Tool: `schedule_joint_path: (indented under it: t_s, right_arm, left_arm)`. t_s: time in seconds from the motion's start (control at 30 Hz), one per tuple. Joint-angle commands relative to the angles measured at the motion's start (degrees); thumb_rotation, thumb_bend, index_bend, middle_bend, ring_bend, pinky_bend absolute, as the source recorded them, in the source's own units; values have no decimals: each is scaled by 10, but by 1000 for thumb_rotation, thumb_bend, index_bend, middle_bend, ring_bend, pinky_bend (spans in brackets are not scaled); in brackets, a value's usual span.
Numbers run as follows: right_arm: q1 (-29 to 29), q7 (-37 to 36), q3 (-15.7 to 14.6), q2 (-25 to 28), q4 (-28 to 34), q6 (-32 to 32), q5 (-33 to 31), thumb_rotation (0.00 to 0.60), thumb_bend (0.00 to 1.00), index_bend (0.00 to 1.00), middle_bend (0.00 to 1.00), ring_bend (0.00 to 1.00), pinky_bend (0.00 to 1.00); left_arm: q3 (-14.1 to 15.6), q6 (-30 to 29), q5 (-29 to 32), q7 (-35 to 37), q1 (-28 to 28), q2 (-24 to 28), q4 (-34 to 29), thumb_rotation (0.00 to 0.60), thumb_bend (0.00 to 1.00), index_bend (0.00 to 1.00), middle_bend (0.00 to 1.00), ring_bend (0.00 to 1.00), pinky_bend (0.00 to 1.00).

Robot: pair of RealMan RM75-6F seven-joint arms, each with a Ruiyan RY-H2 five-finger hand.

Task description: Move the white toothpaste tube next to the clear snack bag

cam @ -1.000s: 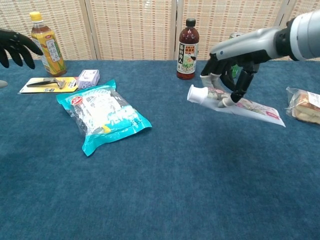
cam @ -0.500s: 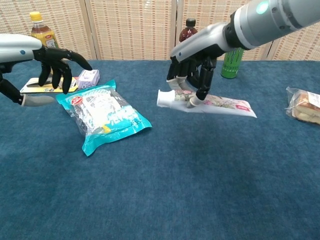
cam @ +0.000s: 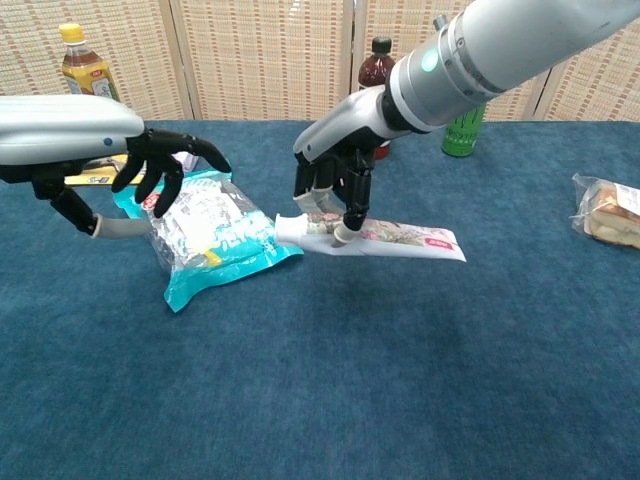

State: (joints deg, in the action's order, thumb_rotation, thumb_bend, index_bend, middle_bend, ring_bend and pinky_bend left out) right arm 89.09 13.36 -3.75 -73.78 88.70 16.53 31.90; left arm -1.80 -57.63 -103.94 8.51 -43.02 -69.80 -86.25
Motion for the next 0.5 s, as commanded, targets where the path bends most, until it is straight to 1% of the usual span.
schedule_joint_path:
  t_s: [0.03,0.27,0.5]
  right_arm:
    - [10,-14,-7,-10,-12,0,3,600,1000,808,742,604,413]
    - [10,-31,-7,-27,-24,16,34,600,1000,808,742,604,413]
    - [-1,-54,14,-45,-44,13,79,600,1000,809,742,603,413]
  left_arm:
    - [3,4,-1,-11,-7,-6,-1,600,331,128,522,521,564]
    - [10,5,4,-24,-16,-13,-4,600,331,128,522,521,564]
    - [20,1,4,-32,-19,-11,-8,600,331,128,522,521,566]
